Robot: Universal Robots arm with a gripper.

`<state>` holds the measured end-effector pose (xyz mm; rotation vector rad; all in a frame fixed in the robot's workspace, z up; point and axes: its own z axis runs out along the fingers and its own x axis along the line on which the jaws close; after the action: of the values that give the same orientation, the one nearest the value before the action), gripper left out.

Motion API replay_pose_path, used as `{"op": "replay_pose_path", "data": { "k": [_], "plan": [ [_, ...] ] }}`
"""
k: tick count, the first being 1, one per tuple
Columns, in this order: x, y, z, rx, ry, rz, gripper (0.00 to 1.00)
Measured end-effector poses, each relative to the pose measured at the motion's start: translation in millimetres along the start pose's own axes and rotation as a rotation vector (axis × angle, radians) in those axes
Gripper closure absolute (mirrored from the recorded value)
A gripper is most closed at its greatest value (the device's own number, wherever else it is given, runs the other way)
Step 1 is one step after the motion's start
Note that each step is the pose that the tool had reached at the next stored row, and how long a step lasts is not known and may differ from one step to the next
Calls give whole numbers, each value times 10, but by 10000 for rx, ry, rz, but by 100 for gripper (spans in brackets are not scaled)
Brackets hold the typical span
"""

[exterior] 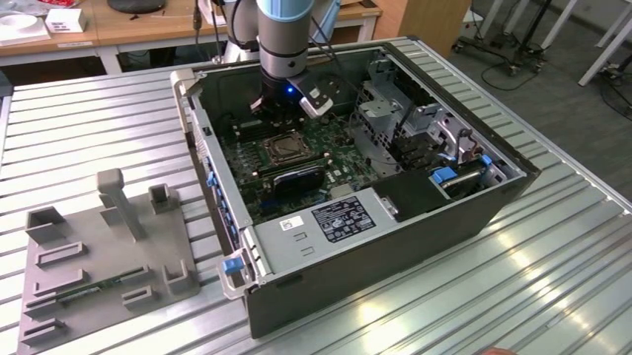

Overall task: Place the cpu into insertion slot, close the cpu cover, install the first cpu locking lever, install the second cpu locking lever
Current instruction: 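Install the first cpu locking lever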

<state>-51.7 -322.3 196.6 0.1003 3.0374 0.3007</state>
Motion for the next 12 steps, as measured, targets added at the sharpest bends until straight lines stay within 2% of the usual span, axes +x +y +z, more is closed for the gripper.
{"op": "replay_pose_path", "data": {
  "k": [12],
  "plan": [
    [-2,-31,-6,1,-1,2,90]
  ]
}}
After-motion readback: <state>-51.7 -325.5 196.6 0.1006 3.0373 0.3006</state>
